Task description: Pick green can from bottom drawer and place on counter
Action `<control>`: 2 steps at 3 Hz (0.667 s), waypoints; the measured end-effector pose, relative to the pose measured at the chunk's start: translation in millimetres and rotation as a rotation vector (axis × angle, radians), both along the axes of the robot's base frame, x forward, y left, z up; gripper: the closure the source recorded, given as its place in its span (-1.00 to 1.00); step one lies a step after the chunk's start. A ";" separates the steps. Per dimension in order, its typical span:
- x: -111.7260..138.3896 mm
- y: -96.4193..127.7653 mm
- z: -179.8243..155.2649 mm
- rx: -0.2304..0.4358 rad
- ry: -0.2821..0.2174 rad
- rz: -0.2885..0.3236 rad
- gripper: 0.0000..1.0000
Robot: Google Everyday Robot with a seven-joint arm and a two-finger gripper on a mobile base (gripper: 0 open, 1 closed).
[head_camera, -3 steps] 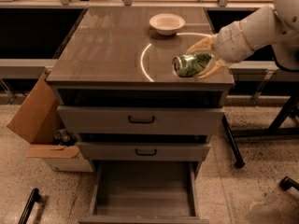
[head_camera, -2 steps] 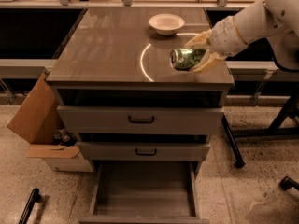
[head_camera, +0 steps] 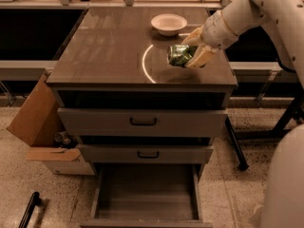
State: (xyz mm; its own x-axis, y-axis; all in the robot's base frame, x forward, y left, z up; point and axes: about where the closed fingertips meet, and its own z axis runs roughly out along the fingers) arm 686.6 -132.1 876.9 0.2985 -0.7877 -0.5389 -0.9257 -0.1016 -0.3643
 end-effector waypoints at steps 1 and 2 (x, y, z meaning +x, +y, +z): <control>17.4 2.9 -5.9 -0.014 0.041 -0.045 -0.15; 30.7 6.0 -11.3 -0.019 0.064 -0.068 -0.62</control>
Offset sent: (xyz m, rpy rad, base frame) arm 0.0510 0.0007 -0.0074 -0.0288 0.0927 -0.0994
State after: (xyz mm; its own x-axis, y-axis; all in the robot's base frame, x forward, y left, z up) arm 717.3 -126.1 865.6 0.2090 -0.8151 -0.5403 -0.9522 -0.0438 -0.3024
